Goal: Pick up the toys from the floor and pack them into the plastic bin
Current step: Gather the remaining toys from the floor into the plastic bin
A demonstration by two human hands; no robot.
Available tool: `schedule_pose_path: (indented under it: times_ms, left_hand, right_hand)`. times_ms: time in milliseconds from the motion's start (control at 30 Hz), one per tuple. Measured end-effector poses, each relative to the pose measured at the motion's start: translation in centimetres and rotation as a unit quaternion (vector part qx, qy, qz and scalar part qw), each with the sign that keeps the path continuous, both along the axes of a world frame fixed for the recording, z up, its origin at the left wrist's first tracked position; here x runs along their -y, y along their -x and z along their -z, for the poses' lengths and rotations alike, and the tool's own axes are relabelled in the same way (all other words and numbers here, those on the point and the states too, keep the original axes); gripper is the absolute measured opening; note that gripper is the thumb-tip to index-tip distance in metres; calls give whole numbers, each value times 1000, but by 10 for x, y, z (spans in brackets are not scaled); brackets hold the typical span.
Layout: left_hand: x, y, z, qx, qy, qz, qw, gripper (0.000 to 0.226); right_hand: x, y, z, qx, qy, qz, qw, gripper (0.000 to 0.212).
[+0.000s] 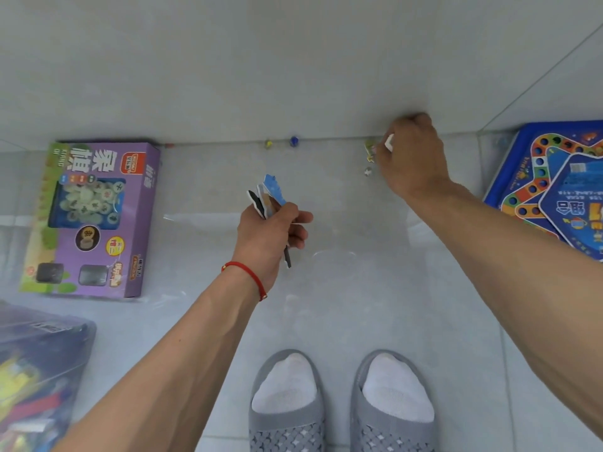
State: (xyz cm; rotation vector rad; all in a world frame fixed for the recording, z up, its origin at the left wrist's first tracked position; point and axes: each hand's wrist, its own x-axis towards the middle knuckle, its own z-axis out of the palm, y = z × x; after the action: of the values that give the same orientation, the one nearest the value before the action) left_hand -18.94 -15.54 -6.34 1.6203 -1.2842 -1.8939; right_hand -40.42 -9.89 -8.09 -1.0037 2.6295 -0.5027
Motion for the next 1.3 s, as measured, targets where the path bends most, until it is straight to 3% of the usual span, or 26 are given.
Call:
schedule_pose_path:
  times_ms: [67, 267, 400, 500, 567, 633, 700, 767, 900, 1100, 1200, 1300]
  left_hand:
    - [0, 0, -2, -21, -21, 3, 1000, 10]
    - [-7, 3, -5, -62, -75, 2, 995, 8]
    - [-8, 1, -11, -93, -102, 4, 990, 9]
    - [-14, -4, -21, -99, -108, 2, 989, 10]
    - [-20, -10, -34, -94, -109, 4, 990, 12]
    - [-27, -22, -54, -93, -117, 2, 989, 14]
    - [-33, -42, -80, -102, -142, -6, 984, 14]
    - [-40, -70, -109, -130, -167, -28, 977, 15]
    - [-49, -142, -172, -196, -162, -96, 962, 18]
    - [-50, -289, -254, -168, -82, -162, 969, 15]
    - [-42, -367, -276, -133, -84, -215, 964, 13]
    - [-36, -438, -286, -170, -159, -292, 928, 7]
  right_hand:
    - [5, -6, 4, -18, -41, -10, 999, 40]
    - [12, -7, 9, -40, -80, -38, 995, 39]
    - [9, -2, 6, -28, -52, -35, 998, 30]
    - [-12, 2, -6, 4, 10, 21, 1000, 28]
    - [-34, 0, -23, 125, 93, 126, 980, 20]
    - [-61, -10, -48, 333, 194, 222, 896, 12]
    - [-88, -26, -74, 458, 214, 238, 829, 17]
    - [-105, -48, -108, 518, 187, 203, 809, 17]
    - [-86, -101, -193, 577, 96, 56, 809, 16]
    - [-1, -225, -322, 533, -36, -141, 833, 18]
    - [36, -312, -366, 576, -49, -167, 799, 24]
    - [64, -403, -381, 610, -54, -189, 768, 19]
